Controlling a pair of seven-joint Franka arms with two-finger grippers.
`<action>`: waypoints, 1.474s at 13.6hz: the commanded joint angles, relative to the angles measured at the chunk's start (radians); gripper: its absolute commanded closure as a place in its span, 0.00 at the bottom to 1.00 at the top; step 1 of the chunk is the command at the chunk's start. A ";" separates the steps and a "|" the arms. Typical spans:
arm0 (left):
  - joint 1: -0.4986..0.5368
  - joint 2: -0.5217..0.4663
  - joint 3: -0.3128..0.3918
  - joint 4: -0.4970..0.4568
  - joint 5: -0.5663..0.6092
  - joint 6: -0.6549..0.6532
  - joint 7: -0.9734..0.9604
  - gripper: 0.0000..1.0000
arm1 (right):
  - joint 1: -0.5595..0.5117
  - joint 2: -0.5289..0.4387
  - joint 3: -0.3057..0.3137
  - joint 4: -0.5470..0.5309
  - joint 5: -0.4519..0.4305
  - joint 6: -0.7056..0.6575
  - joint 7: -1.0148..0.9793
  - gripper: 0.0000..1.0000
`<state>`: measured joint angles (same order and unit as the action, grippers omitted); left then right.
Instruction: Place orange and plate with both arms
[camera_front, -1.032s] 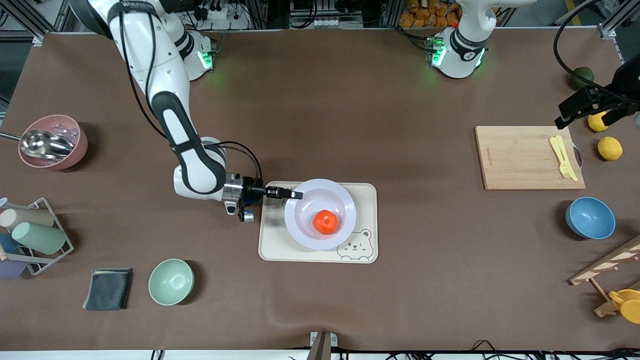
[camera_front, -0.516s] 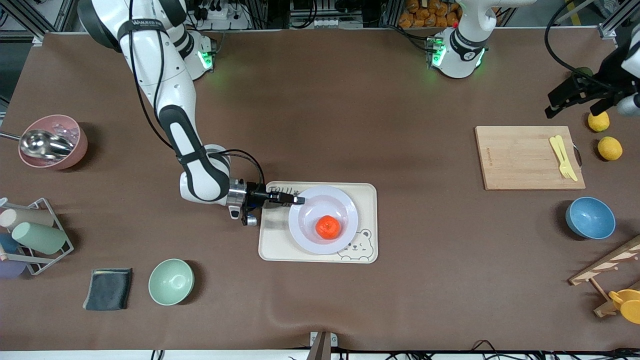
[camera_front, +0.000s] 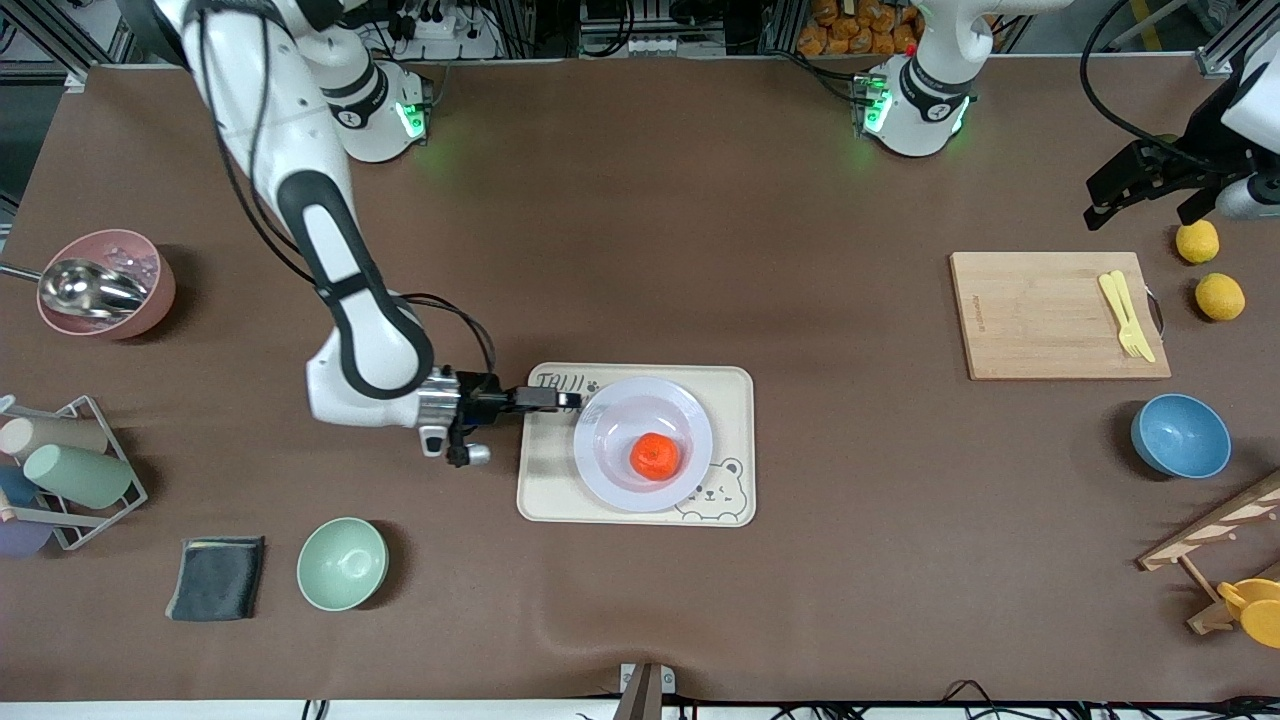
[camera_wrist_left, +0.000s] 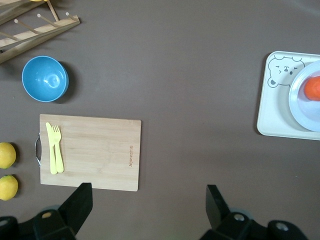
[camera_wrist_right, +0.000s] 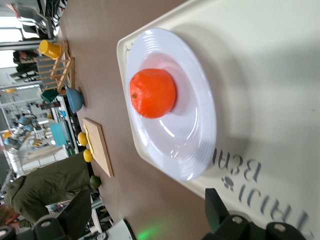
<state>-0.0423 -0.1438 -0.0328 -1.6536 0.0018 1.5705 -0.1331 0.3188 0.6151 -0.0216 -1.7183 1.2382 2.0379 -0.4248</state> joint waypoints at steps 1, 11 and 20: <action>0.016 -0.007 -0.013 0.037 0.021 -0.012 0.007 0.00 | -0.090 -0.104 0.014 -0.029 -0.216 -0.094 0.070 0.00; 0.015 0.006 -0.010 0.055 0.017 -0.027 0.009 0.00 | -0.256 -0.535 0.003 -0.035 -1.063 -0.284 0.316 0.00; 0.018 0.006 -0.009 0.051 0.007 -0.049 0.013 0.00 | -0.299 -0.715 -0.012 0.012 -1.215 -0.449 0.672 0.00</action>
<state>-0.0366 -0.1402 -0.0334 -1.6179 0.0032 1.5391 -0.1331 0.0345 -0.0808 -0.0462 -1.7172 0.0433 1.5983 0.2060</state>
